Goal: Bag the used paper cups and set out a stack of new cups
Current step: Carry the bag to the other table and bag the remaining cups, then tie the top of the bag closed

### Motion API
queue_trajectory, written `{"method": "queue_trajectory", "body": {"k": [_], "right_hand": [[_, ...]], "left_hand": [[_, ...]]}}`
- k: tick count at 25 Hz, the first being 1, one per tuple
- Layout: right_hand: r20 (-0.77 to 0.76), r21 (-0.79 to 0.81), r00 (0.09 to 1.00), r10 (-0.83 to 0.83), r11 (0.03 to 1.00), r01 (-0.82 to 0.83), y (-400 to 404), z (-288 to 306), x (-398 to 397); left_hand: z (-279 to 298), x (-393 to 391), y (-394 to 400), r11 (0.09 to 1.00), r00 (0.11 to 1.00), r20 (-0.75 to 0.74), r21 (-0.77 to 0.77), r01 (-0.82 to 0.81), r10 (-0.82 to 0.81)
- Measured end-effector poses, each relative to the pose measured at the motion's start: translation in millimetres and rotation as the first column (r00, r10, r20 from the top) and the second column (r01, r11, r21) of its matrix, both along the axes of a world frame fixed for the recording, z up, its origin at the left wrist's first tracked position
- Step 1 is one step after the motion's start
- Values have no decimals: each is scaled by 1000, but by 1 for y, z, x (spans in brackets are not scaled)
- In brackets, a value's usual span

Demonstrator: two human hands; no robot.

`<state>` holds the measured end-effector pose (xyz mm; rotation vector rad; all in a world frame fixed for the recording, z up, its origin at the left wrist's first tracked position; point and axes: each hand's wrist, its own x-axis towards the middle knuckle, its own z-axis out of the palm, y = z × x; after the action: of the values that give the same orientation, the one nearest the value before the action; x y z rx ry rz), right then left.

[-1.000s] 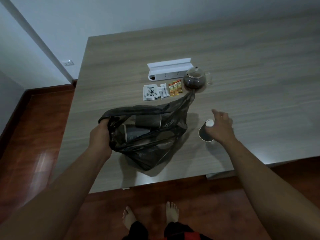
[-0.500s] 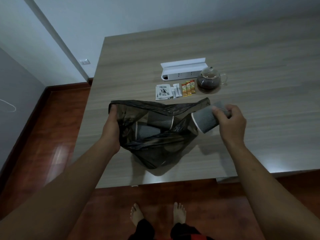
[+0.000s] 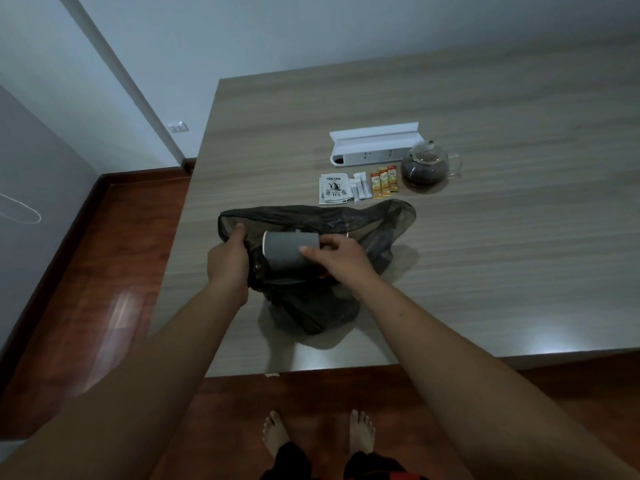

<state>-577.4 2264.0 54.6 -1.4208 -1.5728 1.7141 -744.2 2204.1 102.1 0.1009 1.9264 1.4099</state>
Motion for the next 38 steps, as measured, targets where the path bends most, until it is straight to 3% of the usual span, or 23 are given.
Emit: {"method": "queue_trajectory", "body": {"k": [2,5,6,8,10,11,16,21,26,28,30,32,33,35,36,38], "right_hand": [[227,259,973,46,960,-106,-2,-1,1],[249,591,894,-372,790,164,12,5,21],[291,573,823,-487,778,257,24,3,27],[421,263,743,-520,854,448,47,-3,39],[258,-201,774,-579,751,629,66,-13,42],[148,-316,748,-647,686,656,72,-17,42],[48,-174,741,-670,725,666,94,-22,49],[-138,-67,760,-636,771,633,99,11,93],[-211,183,768,-604,748,638,96,40,146],[-101,335,817,-568,753,566,92,50,167],[335,492,866,-370,853,174,87,53,190],[725,317,685,-68,917,-244,80,46,208],[796,201,604,40,924,-327,77,42,214],[826,134,560,71,939,-318,73,37,224],[798,166,602,16,955,-245,73,36,228],[662,239,735,-149,971,-18,72,33,236]], "left_hand": [[-1,-4,-3,998,997,-51,-9,-56,55],[-1,-11,-5,996,995,-61,-32,-84,82],[-1,-14,-6,996,995,-55,-30,-87,85],[-3,-19,-7,997,997,-31,-14,-76,76],[-5,-21,-10,999,998,-21,2,-53,53],[-5,-22,-11,999,999,-23,3,-40,40],[2,-36,-15,999,992,-123,20,-28,30],[15,-59,-21,990,973,-230,143,8,25],[17,-58,-19,984,867,-491,93,153,-88],[20,-52,-14,981,777,-622,68,184,-102],[19,-51,-11,973,656,-735,-22,229,-171],[15,-49,-10,947,560,-776,-154,281,-292],[13,-48,-8,921,540,-755,-227,317,-372],[10,-45,-3,833,545,-633,-369,411,-549],[8,-44,-2,794,575,-548,-397,460,-607],[6,-47,0,796,704,-372,-297,528,-605]]}}
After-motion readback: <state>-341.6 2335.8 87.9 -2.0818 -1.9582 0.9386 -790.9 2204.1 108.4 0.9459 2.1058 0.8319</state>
